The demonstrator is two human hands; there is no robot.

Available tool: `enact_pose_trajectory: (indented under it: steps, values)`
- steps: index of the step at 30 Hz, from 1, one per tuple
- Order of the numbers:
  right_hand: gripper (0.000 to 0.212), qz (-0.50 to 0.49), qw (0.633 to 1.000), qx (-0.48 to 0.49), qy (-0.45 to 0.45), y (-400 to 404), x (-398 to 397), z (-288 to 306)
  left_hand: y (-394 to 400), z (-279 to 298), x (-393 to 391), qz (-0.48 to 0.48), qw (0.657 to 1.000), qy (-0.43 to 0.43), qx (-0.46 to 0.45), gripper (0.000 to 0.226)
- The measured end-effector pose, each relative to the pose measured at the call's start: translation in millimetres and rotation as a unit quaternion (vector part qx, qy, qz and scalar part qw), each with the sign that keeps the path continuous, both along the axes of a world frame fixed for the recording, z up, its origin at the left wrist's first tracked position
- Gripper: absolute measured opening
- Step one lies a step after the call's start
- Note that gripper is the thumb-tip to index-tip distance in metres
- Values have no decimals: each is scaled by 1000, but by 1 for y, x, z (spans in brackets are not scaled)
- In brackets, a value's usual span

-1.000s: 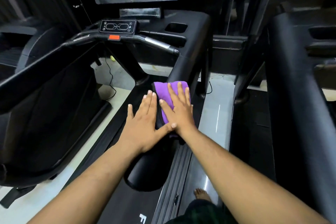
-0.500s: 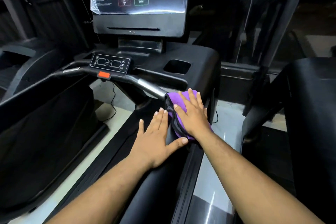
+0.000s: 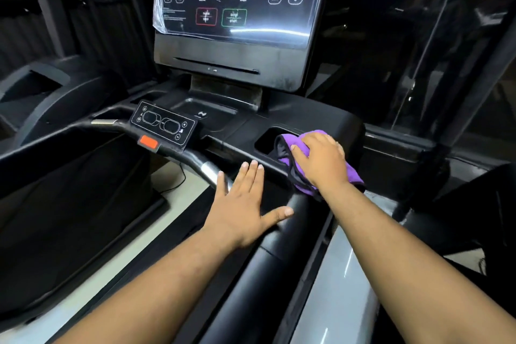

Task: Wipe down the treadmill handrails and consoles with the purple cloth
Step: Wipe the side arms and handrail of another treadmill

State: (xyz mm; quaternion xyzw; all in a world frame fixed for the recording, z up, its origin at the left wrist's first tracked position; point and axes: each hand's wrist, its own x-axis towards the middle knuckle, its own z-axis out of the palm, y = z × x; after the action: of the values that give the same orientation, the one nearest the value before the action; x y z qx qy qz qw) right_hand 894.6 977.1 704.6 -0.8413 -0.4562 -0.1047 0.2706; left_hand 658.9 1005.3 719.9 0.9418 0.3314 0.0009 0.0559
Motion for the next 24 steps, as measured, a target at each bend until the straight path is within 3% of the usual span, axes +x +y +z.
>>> enact_pose_trajectory:
  steps: [3,5,7,11,16,24]
  values:
    - [57,41,998,-44,17,2,4,2,18,4,16,19,1000,5,5,121]
    - [82,92,990,-91,50,-18,-7,-2,24,3,22,23,999,10,24,121]
    - [93,143,982,-115,39,-39,-19,-9,25,-1,23,26,998,-1,55,121]
    - [83,225,963,-148,-17,-40,-23,-7,22,-11,22,29,994,-53,96,118]
    - [59,359,901,-232,-80,10,-29,14,23,-11,22,27,993,-61,100,119]
    - [68,312,911,-261,-63,53,-15,27,24,-7,21,42,996,-30,69,131]
